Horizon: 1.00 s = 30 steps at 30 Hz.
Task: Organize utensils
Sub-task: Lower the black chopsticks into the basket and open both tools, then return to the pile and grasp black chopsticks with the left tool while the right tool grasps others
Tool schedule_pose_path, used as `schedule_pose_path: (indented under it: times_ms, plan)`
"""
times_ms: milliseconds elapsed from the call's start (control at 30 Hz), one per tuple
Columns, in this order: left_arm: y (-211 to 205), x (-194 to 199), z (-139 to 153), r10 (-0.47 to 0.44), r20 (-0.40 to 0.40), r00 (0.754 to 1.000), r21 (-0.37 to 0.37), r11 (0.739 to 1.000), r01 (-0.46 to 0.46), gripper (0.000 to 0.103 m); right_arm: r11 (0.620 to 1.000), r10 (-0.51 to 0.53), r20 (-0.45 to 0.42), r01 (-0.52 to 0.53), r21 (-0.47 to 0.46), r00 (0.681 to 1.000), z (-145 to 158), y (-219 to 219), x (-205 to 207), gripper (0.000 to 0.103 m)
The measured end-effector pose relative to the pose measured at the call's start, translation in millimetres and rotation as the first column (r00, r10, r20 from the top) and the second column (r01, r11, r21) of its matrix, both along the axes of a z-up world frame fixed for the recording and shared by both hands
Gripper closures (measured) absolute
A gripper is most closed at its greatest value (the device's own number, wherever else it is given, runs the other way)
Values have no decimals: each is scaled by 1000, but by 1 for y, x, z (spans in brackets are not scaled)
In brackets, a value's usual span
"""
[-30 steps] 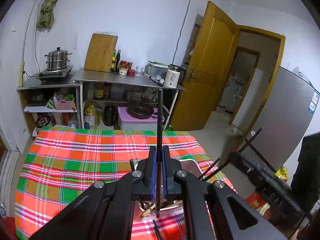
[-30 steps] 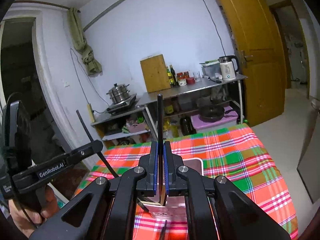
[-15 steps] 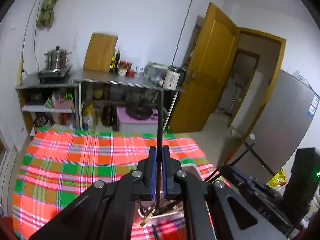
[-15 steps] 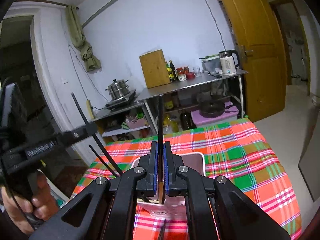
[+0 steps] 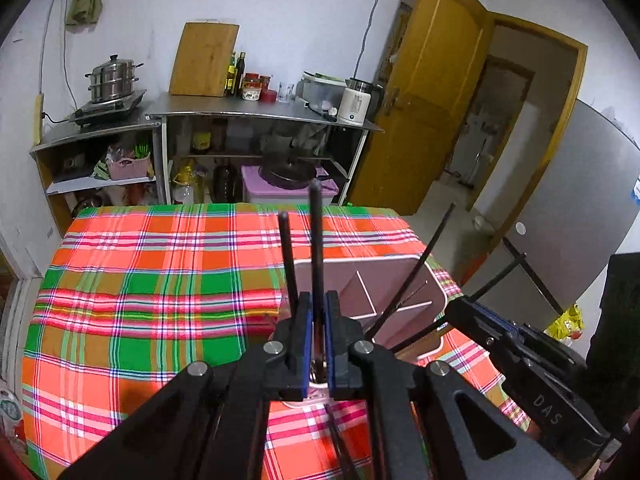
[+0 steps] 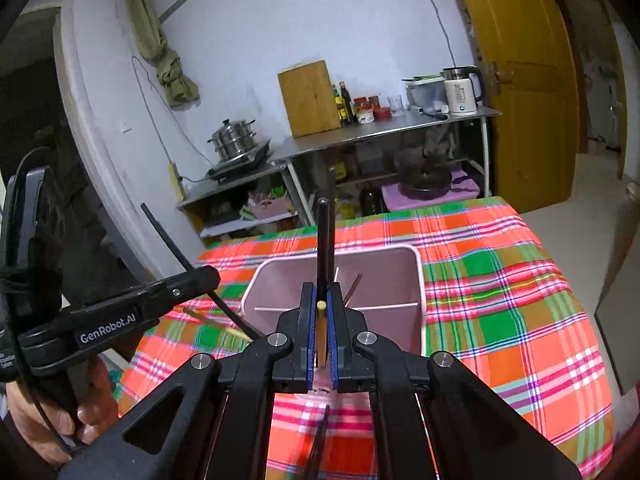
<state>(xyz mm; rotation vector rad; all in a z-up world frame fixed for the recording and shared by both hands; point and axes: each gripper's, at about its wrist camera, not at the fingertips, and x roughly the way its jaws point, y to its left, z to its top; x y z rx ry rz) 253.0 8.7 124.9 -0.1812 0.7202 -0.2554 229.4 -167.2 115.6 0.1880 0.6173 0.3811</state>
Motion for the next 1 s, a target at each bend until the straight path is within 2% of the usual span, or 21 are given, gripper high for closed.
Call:
schedule_pose_path:
  times_ms: [67,233,633,1000]
  plan:
    - [-1,-3,1,-3,0,1000,-1,1000,3,93,1000,7,-3,-7,-7,1000,1,1,-1,97]
    - [-2,-18,10,7,47,999,20,1000,-8,75,1000,16,28,-16,-8,999,9,-1,-11,92]
    - [8,-61,30,41,126,991,36,998,-46,75,1000,20,71,-20,-6,997,22,-13,-48,92]
    - [3,-108,7,35,117,993,46,998,-41,75,999,27,58,-26,-24,998,5,-21,-93,92]
